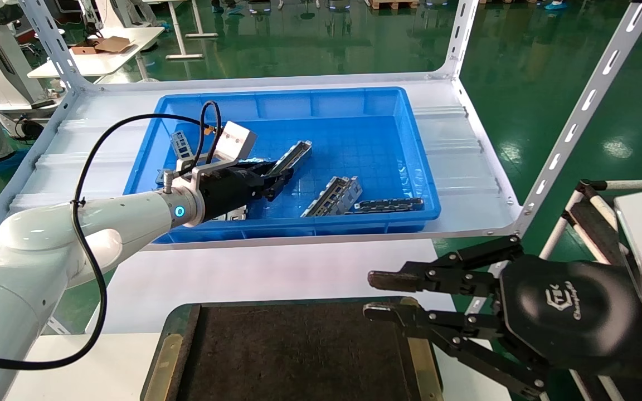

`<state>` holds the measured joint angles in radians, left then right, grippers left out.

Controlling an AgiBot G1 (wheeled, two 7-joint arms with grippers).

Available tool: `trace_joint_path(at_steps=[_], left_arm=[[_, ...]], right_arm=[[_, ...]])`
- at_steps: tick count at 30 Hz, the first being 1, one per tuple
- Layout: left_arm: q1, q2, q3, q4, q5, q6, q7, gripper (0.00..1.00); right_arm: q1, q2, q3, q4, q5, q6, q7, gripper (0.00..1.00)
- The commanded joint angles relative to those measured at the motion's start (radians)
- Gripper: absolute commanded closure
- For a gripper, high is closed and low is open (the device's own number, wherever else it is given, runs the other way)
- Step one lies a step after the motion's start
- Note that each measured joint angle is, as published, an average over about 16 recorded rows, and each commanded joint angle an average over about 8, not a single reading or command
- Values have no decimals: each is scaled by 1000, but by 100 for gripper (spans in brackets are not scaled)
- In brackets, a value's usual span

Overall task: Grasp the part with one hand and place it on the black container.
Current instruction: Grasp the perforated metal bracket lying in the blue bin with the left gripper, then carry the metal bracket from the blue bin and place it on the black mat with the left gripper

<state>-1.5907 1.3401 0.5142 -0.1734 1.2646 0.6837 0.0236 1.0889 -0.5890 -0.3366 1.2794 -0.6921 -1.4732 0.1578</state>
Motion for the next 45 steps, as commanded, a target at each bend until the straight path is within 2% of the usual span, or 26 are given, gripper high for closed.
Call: trace_joint_path(at_steps=[1, 13, 25, 35, 45], left_arm=[[-2, -2, -2, -4, -11, 9, 6, 100], [-27, -84, -38, -41, -80, 231, 46, 100], [12, -200, -59, -178, -140, 493, -17, 100], [167, -312, -67, -487, -189, 598, -146, 100], [435, -434, -73, -909, -212, 498, -319, 100]], right_arm=[[0, 0, 0, 0, 0, 0, 0, 100], [0, 0, 0, 0, 0, 0, 0, 100], [0, 0, -1, 0, 0, 0, 0, 100], [0, 0, -1, 0, 1, 0, 0, 100], [0, 0, -1, 0, 1, 0, -1, 100]])
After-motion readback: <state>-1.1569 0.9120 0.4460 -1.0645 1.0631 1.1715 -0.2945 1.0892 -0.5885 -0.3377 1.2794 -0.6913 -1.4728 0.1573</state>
